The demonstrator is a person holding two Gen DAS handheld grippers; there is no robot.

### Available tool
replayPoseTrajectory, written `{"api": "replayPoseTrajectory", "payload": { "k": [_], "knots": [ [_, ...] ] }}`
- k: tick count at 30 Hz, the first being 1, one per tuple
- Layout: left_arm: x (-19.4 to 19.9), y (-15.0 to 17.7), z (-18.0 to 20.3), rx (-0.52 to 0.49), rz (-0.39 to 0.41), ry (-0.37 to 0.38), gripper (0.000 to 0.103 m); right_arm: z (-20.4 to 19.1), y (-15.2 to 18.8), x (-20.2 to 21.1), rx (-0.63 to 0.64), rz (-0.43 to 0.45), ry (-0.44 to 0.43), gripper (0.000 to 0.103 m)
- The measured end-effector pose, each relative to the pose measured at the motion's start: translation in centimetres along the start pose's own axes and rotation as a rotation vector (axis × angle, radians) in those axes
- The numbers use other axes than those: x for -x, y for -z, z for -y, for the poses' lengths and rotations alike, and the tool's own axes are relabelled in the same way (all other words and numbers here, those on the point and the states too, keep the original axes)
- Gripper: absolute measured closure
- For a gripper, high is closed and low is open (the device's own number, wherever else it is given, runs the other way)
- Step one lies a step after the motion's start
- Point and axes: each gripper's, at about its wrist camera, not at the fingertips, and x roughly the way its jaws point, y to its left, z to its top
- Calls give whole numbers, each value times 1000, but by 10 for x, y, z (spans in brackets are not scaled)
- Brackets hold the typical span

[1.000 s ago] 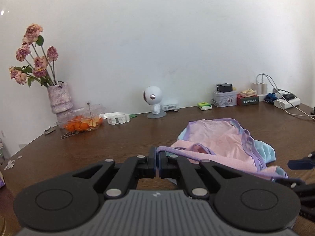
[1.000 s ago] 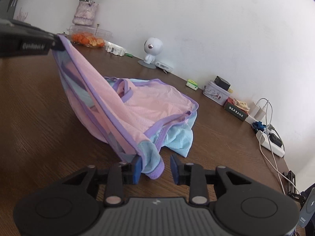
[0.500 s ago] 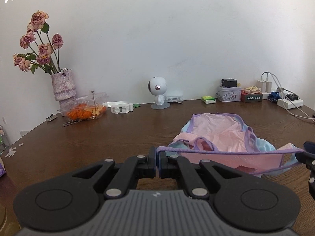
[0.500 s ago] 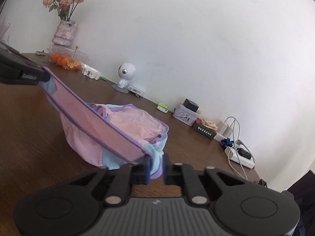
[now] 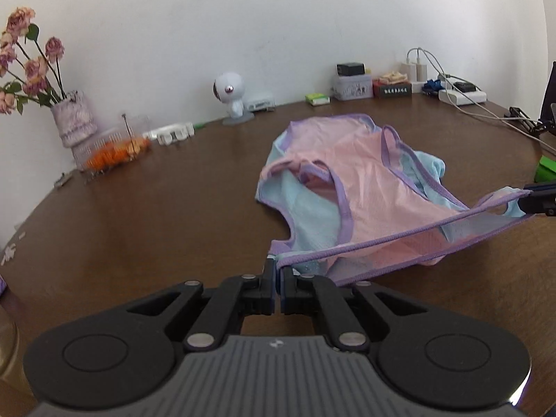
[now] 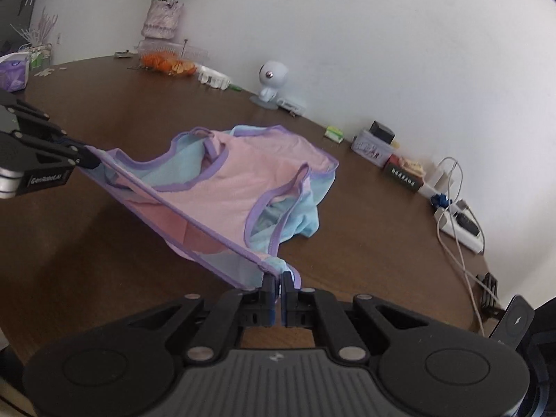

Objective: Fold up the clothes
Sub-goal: 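Pull the held edges apart and lay the garment flat, opening both grippers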

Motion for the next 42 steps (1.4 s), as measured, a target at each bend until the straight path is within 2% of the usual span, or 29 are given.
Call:
{"api": "replayPoseTrajectory", "payload": {
  "k": [2,3,4,5,7,9,12,15,17,18,19,21,22,26,27,29,30,33,36,39,42],
  "knots": [
    [5,10,0,1,-28,43,94,-2,8,0,-14,-47,-63,100],
    [9,14,-1,-13,-41,78,77,-1,12,1,-21,-68,-101,95],
    [14,17,-2,-35,-54,108,53,0,15,5,-31,-67,-120,87],
    [22,18,-3,-53,-57,129,47,1,19,12,-49,-63,-136,81],
    [38,15,-9,-63,-49,172,44,12,20,24,-76,-32,-160,49],
    [44,5,-22,-23,-38,210,41,26,19,34,-115,9,-193,45],
    [23,-18,-36,76,0,204,37,49,10,26,-225,84,-229,45],
    [-34,-40,-39,208,-45,159,37,45,-14,-16,-256,103,-136,48],
    [-66,-48,-39,263,-107,171,39,40,-25,-48,-260,64,-148,54],
    [-79,-49,-38,277,-133,186,40,37,-30,-63,-263,45,-154,61],
    [-88,-49,-37,283,-151,188,46,36,-30,-70,-271,35,-158,65],
    [-103,-45,-34,280,-179,171,55,33,-30,-85,-286,15,-166,67],
    [-108,-43,-32,277,-183,157,60,32,-30,-93,-293,5,-170,68],
    [-108,-37,-29,312,-149,140,60,27,-29,-123,-325,-35,-188,78],
    [-109,-37,-28,317,-144,147,62,29,-29,-126,-345,-36,-199,86],
    [-110,-36,-22,310,-136,155,83,28,-28,-128,-356,-25,-189,93],
    [-110,-36,-18,298,-135,157,99,28,-27,-128,-358,-20,-183,98],
    [-110,-36,-15,304,-121,147,102,31,-23,-124,-392,9,-151,101],
    [-105,-34,-29,360,-103,110,102,50,-13,-118,-454,20,-76,102],
    [-100,-31,-41,390,-108,97,102,70,-1,-117,-548,5,-73,102],
    [-94,-27,-41,381,-122,104,102,71,6,-117,-548,-16,-61,102]
  ]
}}
